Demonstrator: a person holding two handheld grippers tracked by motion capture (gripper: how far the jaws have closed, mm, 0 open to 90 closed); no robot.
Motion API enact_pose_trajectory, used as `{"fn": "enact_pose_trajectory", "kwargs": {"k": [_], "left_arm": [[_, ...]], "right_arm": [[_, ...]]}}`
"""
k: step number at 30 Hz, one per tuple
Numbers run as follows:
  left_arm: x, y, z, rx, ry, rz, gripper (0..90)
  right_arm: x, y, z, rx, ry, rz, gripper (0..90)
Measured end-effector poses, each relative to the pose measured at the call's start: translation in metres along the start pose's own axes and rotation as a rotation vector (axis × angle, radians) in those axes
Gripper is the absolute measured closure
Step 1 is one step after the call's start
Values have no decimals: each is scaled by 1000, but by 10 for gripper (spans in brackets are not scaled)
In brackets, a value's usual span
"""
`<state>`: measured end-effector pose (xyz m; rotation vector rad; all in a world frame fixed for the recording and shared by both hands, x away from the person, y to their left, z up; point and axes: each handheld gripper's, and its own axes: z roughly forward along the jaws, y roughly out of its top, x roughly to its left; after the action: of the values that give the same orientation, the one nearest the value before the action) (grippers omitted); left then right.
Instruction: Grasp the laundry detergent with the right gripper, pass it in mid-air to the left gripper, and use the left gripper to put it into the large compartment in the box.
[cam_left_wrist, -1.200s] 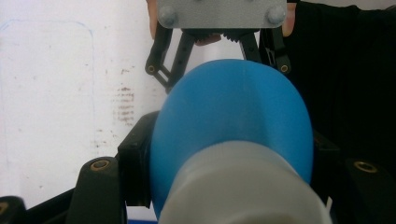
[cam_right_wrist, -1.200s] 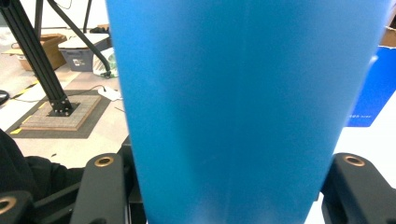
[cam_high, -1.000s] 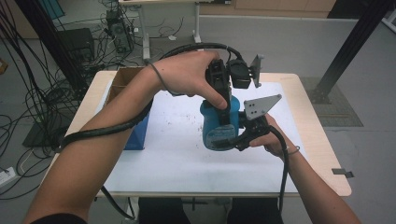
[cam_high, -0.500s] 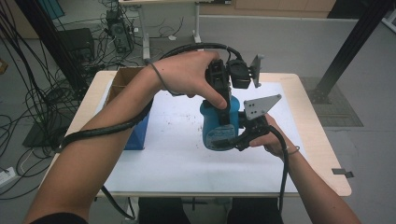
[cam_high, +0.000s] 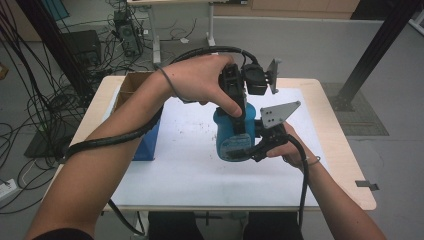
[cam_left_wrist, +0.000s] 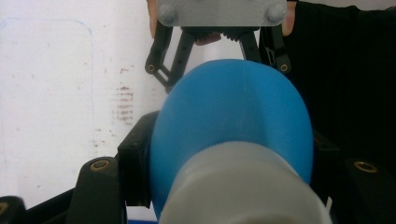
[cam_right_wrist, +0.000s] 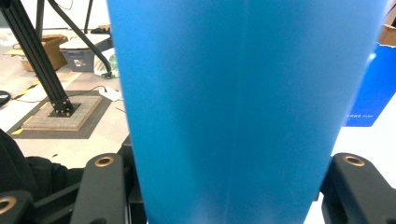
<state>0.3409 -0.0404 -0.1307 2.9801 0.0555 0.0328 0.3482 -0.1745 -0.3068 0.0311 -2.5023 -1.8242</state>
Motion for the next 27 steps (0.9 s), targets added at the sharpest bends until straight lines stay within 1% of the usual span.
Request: {"fn": "enact_pose_trajectory", "kwargs": {"k": [27], "left_arm": [[0,-1,-1,0,-2,-6,369]], "right_arm": [[0,1,1,3,4,3,398]]}}
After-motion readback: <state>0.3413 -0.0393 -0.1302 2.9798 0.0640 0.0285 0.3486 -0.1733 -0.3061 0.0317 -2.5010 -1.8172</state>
